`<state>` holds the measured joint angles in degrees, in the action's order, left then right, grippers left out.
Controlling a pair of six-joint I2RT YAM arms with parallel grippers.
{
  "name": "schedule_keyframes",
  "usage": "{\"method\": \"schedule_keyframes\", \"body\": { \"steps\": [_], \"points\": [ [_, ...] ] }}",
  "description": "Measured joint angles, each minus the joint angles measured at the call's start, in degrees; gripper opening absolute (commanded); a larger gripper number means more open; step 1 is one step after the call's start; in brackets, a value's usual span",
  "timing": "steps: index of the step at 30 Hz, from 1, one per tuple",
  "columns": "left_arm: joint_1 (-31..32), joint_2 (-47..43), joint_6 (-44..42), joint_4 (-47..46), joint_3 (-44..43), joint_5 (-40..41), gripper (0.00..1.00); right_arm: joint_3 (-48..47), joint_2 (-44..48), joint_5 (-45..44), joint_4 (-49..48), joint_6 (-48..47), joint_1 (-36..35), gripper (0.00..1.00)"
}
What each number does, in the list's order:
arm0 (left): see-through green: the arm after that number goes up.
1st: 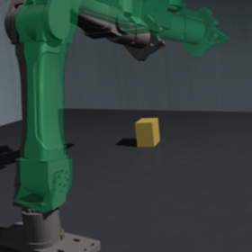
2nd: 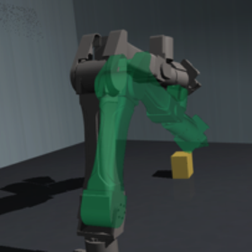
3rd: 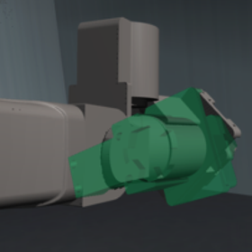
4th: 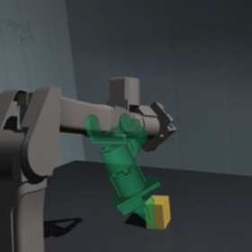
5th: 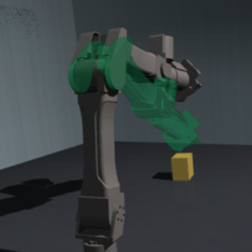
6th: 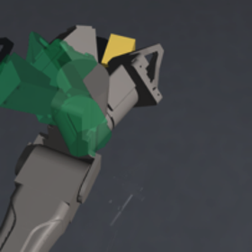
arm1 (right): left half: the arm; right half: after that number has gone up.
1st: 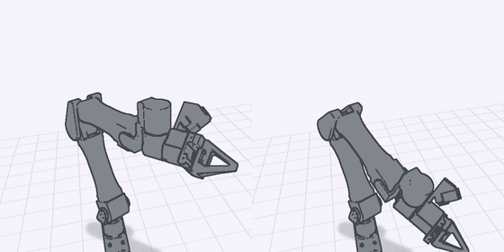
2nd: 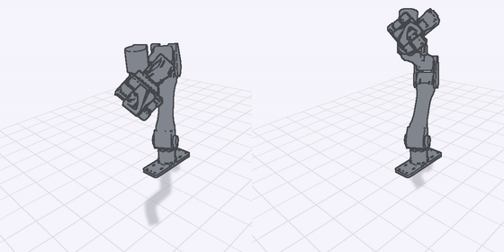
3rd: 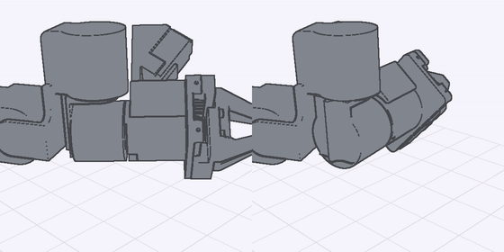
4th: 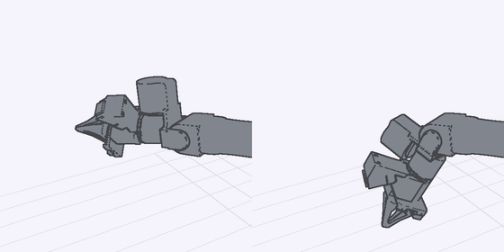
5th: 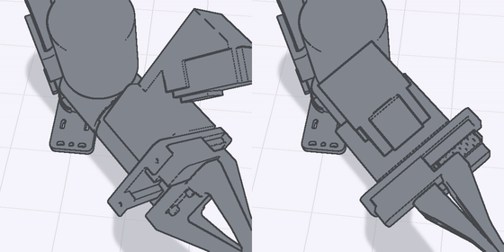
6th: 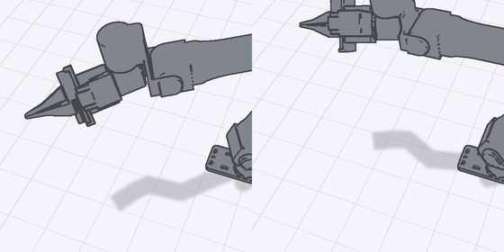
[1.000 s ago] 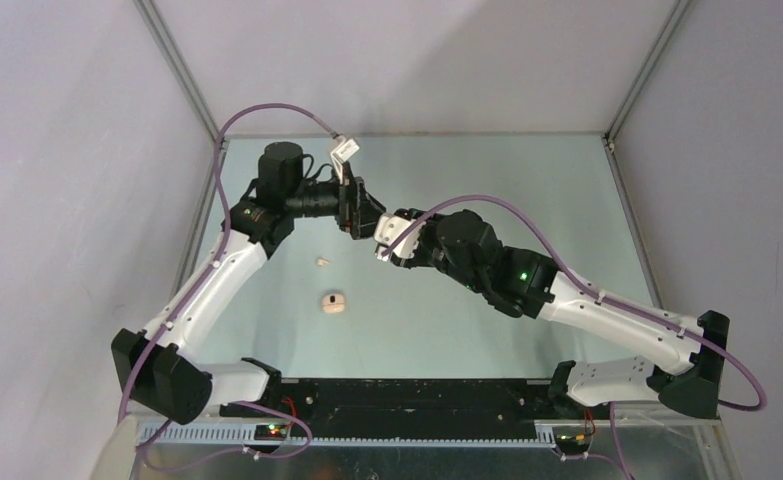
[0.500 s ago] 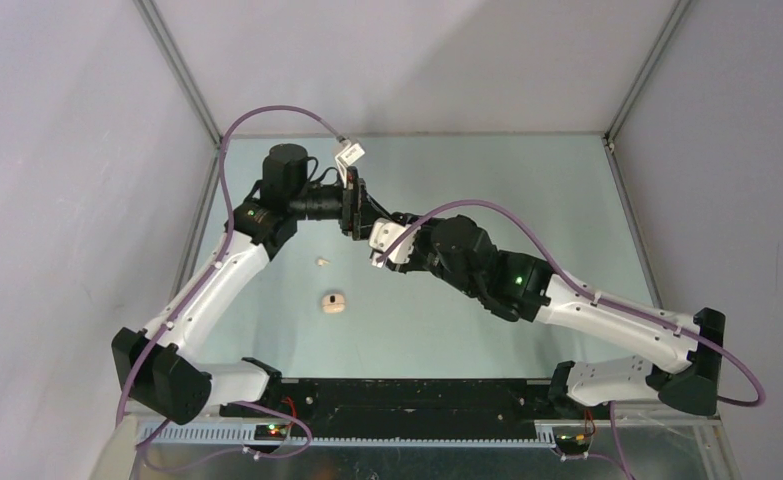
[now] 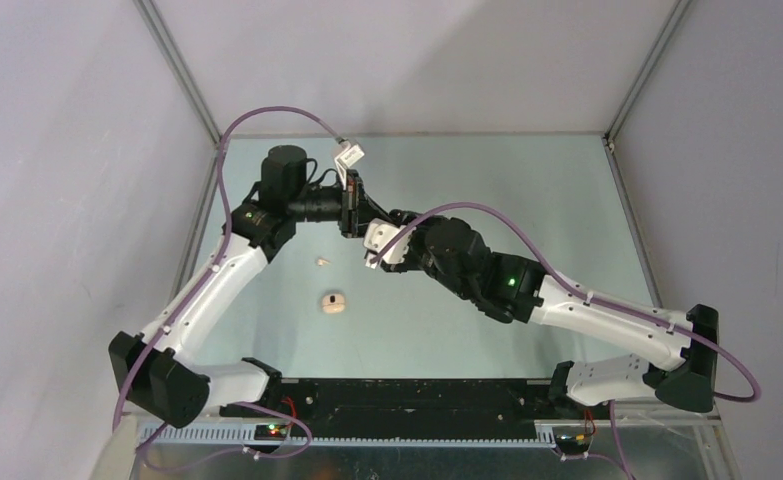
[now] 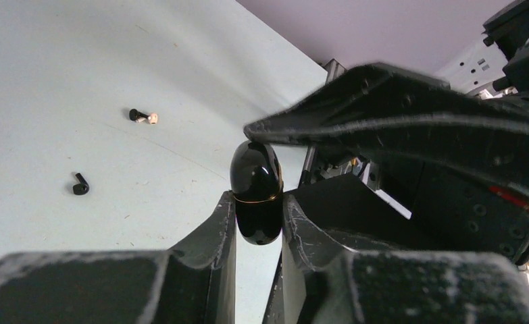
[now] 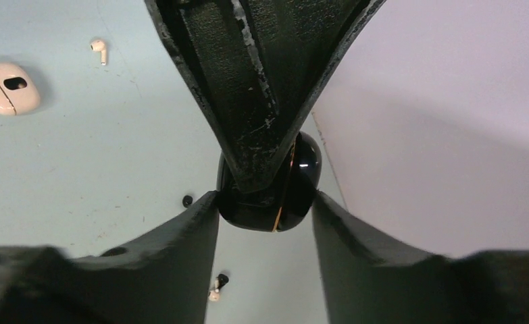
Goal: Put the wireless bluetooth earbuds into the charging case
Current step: Pass from the right arm to the left, then pass from the left arm to the right
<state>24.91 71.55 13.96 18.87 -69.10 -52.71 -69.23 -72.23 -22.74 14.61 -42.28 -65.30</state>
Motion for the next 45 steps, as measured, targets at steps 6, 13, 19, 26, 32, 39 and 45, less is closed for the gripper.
{"method": "schedule_keyframes", "body": {
  "steps": [6, 13, 19, 26, 32, 39, 45],
  "points": [
    [0.2, -1.0, -2.5, 1.8, 0.0, 0.9, 0.19, -0.3, 0.0, 1.0, 1.0, 0.8, 0.3, 0.99],
    [0.2, -3.5, -6.8, 4.0, 0.2, 2.1, 0.19, -11.0, 0.7, 19.5, 16.0, 7.4, 8.9, 0.99],
    [0.3, -6.5, -11.0, 6.2, 1.6, 1.4, 0.19, -14.0, 5.7, 43.5, 23.6, 11.4, 20.1, 0.98],
    [2.9, -6.6, -18.6, 12.2, 1.4, 1.4, 0.18, -13.0, 2.5, 65.2, 27.0, 15.0, 25.5, 0.92],
    [6.3, -4.9, -24.9, 17.9, -0.1, 1.7, 0.16, -10.5, -2.4, 72.9, 26.5, 19.5, 26.4, 0.82],
    [6.8, -4.5, -27.5, 19.9, -0.3, 2.6, 0.16, -7.1, -4.0, 73.8, 23.2, 22.7, 26.4, 0.72],
    [7.3, -4.5, -28.1, 20.3, -0.3, 3.0, 0.16, -6.6, -6.1, 74.0, 20.9, 23.9, 26.3, 0.64]
  ]
}}
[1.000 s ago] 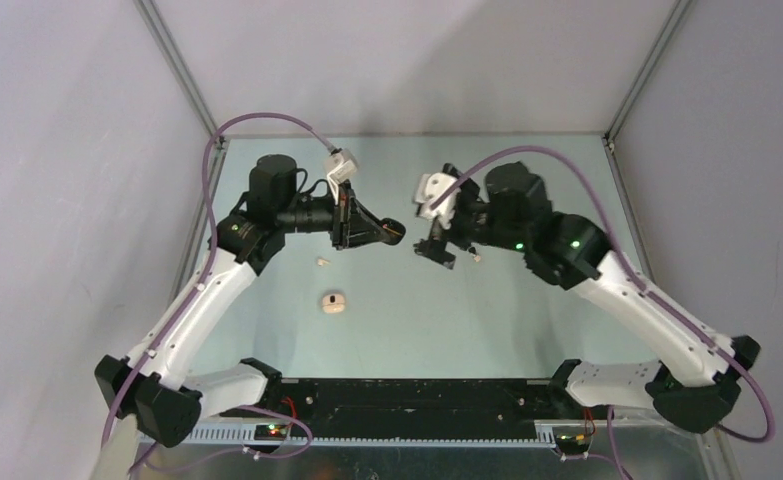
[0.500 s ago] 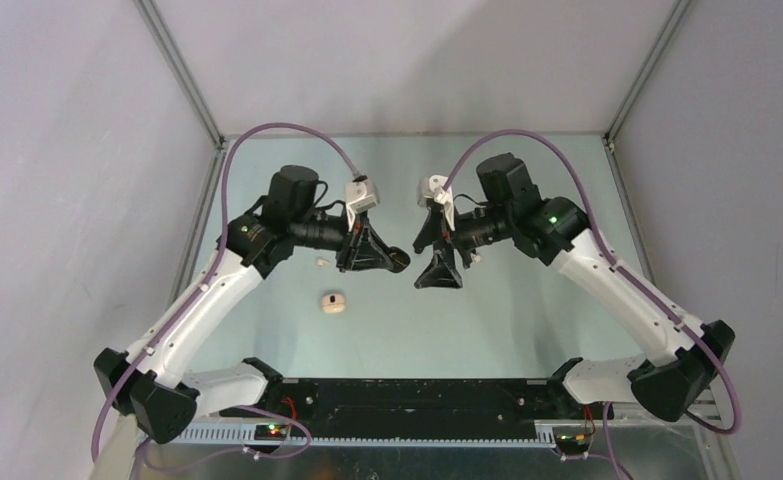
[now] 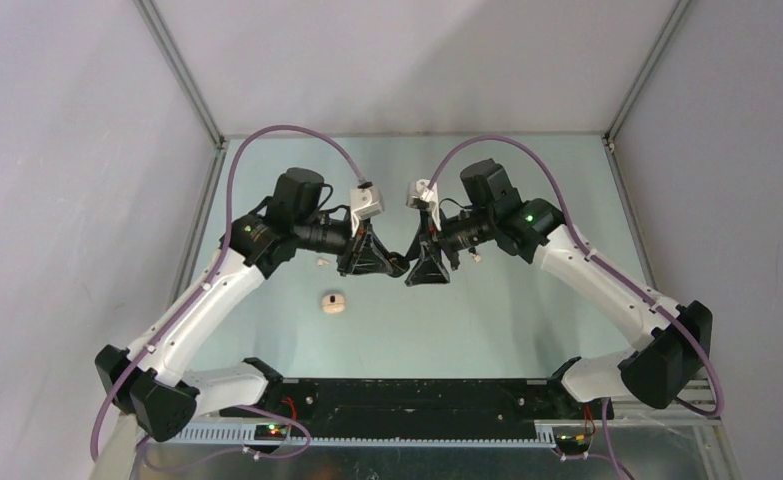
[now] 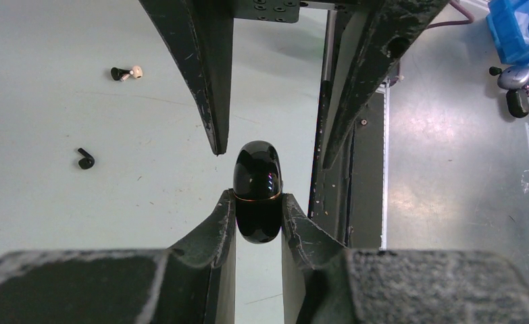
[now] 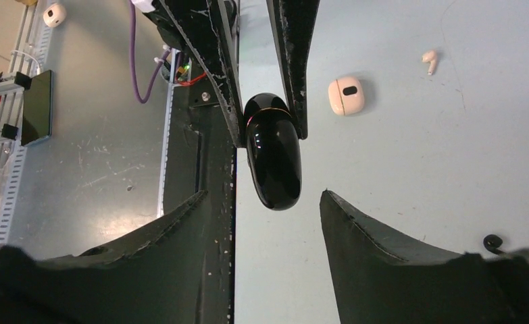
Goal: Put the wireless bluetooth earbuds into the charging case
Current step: Pass from the left arm to the right
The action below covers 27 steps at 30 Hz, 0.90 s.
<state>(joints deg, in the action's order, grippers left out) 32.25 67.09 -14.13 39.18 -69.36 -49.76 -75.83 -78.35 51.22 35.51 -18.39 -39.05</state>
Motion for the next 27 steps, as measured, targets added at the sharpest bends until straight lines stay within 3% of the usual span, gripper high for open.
{"method": "schedule_keyframes", "body": {
  "steps": [11, 27],
  "points": [
    [0.1, 0.0, 0.1, -0.1, 0.0, 0.0, 0.15, 1.7, 0.0, 0.1, -2.9, 0.2, -1.2, 0.58],
    [0.3, 0.0, 0.1, -0.6, 0.0, -0.9, 0.13, 1.9, 1.8, 0.2, -2.9, -1.7, -1.7, 0.59]
  ]
}}
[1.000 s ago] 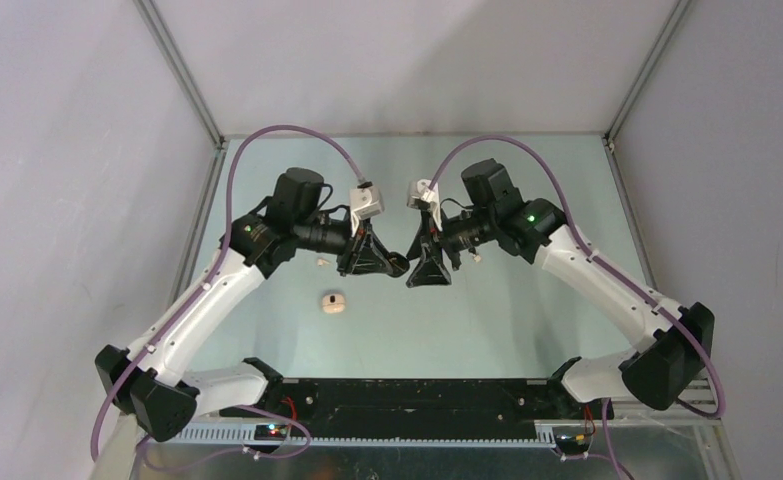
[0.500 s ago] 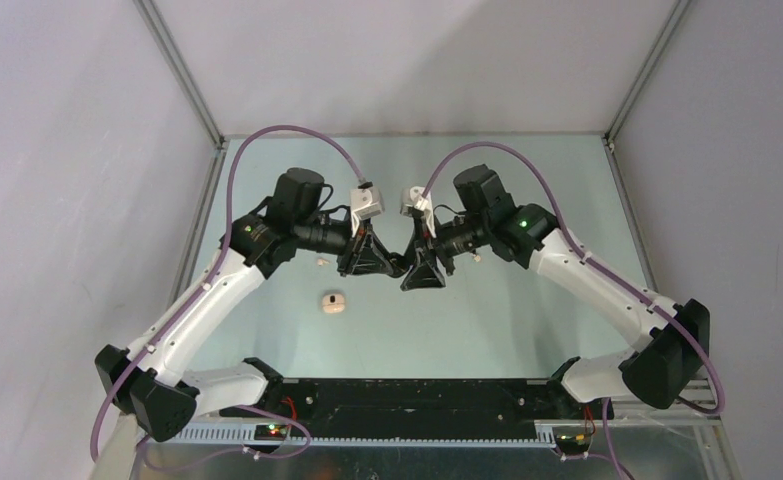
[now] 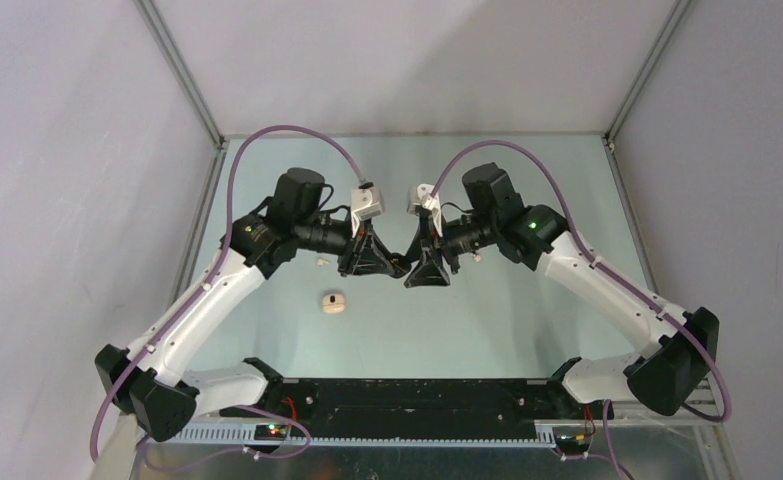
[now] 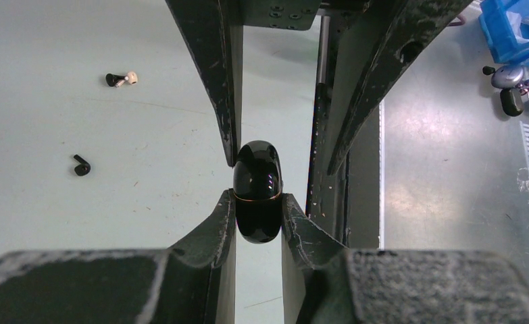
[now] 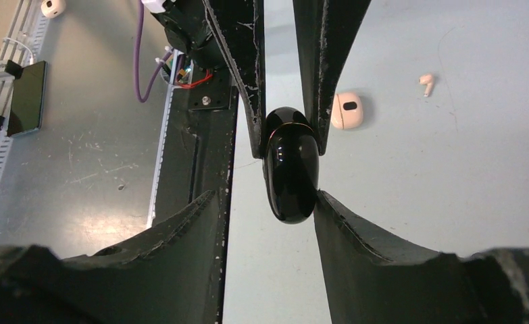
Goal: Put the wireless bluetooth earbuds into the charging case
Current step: Pass from the left arm to the right
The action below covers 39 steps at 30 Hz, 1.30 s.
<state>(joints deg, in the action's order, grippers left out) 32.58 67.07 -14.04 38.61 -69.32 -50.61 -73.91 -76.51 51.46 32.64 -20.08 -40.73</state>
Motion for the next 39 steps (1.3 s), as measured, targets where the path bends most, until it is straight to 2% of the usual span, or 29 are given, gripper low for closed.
{"method": "schedule_keyframes", "body": {
  "steps": [4, 8, 16, 20, 22, 23, 24, 26, 28, 34, 39],
  "points": [
    [0.1, 0.0, 0.0, 0.0, 0.0, 0.0, 0.13, 0.0, 0.6, -0.1, -1.0, 1.0, 0.2, 0.61],
    [0.2, 0.1, 0.0, 0.1, 0.0, 0.0, 0.13, 0.2, 0.6, -0.6, -2.1, 1.4, 0.0, 0.58],
    [0.6, 0.1, 0.0, 0.7, 0.0, -0.8, 0.13, 0.8, 0.6, -2.1, -2.5, 0.9, -0.5, 0.24],
    [0.7, 0.1, 0.0, 1.0, 0.0, -0.8, 0.27, 0.9, 0.6, -2.1, -2.4, 0.8, -0.5, 0.18],
    [0.7, 0.1, 0.0, 0.9, 0.0, -0.8, 0.49, 0.9, 0.6, -2.1, -2.4, 0.8, -0.5, 0.17],
    [0.7, 0.1, 0.0, 0.9, 0.0, -0.7, 0.56, 0.9, 0.6, -2.0, -2.4, 0.8, -0.5, 0.17],
    [0.7, 0.2, 0.1, 0.5, 0.0, -0.5, 0.70, 0.9, 0.7, -1.9, -2.4, 0.8, -0.5, 0.17],
    [0.7, 0.2, 0.0, 0.0, 0.0, -0.2, 0.87, 0.9, 0.9, -1.6, -2.4, 0.8, -0.5, 0.17],
    [0.7, 0.2, 0.0, -0.4, 0.0, 0.1, 0.96, 0.9, 1.6, -1.5, -2.5, 0.8, -0.5, 0.16],
    [0.7, 0.2, 0.5, -0.6, 0.0, 0.8, 0.99, 0.9, 5.2, -2.4, -3.1, 1.7, 0.2, 0.14],
    [0.7, 0.7, 0.5, -0.5, 0.0, 0.7, 0.94, 0.9, 7.3, -3.6, -5.6, 3.6, 0.5, 0.14]
  ]
}}
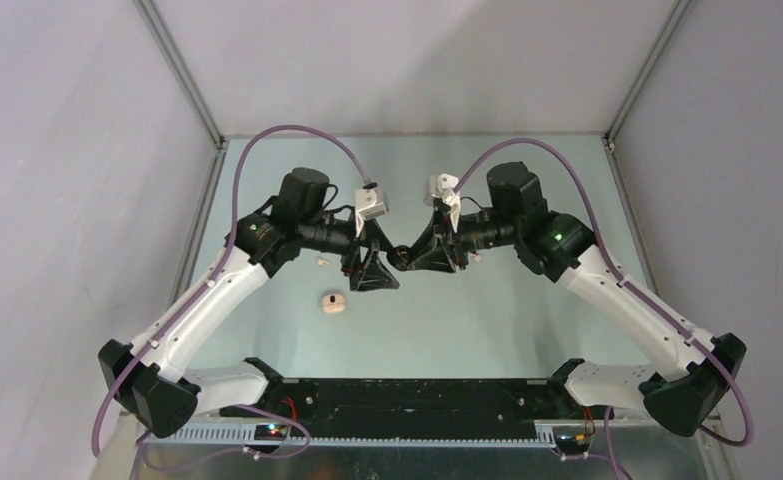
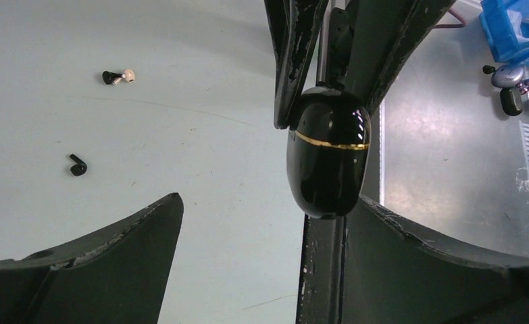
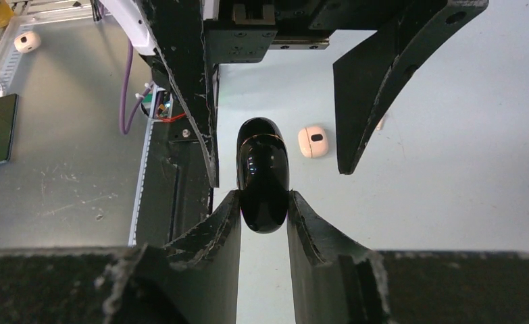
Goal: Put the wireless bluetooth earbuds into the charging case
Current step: Pass from the left arm to the right, then pass from the right arm to the left
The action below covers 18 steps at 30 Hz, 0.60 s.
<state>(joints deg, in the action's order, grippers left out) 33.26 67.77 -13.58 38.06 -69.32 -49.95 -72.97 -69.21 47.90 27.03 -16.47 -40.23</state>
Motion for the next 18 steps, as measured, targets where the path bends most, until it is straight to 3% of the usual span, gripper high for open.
{"method": "schedule_keyframes", "body": {
  "steps": [7, 11, 18],
  "points": [
    [0.0, 1.6, 0.0, 0.1, 0.0, -0.6, 0.81, 0.0, -2.1, -2.5, -1.2, 1.2, -1.5, 0.14],
    [0.0, 1.6, -0.1, 0.3, 0.0, -1.6, 0.60, 0.0, -2.9, -3.9, -1.3, 1.4, -2.6, 0.14],
    [0.0, 1.6, -0.5, 0.7, 0.0, -2.8, 0.49, 0.0, -3.7, -5.3, -1.5, 1.4, -3.3, 0.14]
  ]
}}
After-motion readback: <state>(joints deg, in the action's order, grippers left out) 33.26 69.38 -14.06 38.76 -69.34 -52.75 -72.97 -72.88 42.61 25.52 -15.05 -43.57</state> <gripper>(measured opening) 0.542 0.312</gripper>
